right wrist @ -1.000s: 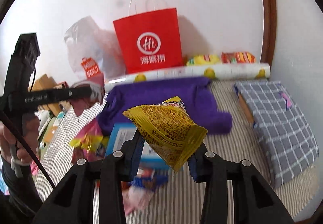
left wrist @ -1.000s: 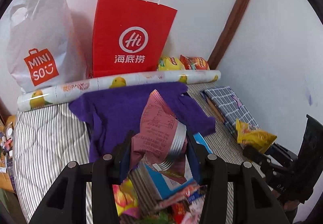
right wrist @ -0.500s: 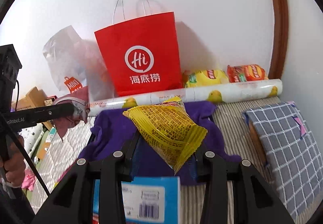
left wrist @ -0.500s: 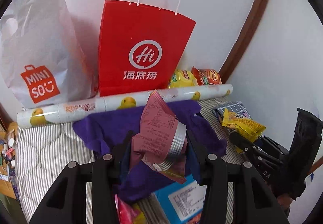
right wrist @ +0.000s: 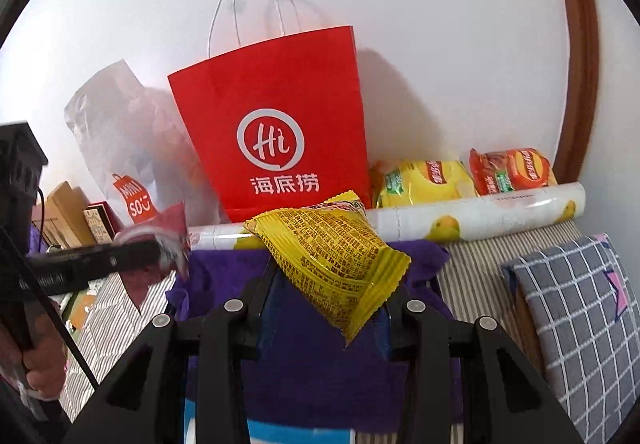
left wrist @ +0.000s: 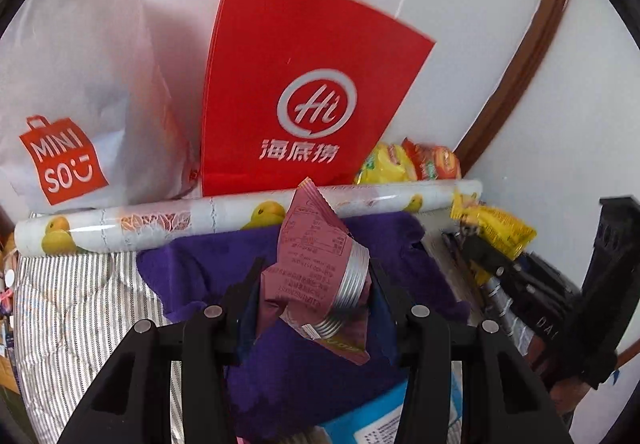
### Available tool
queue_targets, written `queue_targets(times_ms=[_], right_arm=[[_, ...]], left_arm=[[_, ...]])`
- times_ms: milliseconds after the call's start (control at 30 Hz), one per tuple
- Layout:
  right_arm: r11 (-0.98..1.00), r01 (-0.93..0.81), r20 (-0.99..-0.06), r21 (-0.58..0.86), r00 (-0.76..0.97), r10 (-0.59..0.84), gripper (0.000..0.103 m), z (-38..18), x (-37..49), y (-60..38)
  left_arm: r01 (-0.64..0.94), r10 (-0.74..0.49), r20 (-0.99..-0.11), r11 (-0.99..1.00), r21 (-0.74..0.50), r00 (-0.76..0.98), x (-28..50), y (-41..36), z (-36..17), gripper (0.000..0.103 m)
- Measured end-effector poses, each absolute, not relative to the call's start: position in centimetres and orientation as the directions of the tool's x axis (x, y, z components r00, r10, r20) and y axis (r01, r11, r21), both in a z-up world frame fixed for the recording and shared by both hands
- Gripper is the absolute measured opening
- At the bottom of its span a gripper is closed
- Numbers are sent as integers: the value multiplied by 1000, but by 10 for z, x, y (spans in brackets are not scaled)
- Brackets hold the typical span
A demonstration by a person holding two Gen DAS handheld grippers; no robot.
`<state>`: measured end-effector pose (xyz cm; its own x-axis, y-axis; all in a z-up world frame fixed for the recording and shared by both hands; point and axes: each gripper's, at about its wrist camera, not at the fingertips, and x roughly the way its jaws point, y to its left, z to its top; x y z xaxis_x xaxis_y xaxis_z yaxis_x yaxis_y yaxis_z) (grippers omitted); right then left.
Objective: Organize snacks
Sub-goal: 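Carry both packets up over the purple towel with both grippers, then lower and release the pink packet with the left gripper while the right releases the yellow packet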
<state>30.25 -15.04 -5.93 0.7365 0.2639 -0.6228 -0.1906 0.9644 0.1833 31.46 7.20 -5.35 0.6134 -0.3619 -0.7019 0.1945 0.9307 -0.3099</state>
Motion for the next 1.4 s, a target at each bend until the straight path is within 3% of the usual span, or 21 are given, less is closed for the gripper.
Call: queue_targets(times_ms=[733,1400], right_arm=[[966,-148,-721,213,643,258,39,-132,351,-152],[969,-125,-809,212,535,246,39,-157,356,-158]], left_arm=[[99,-317,-782,944,-315,537,343,88,-102,46],[85,-293,-838,954,-287,461,351,80,-125,46]])
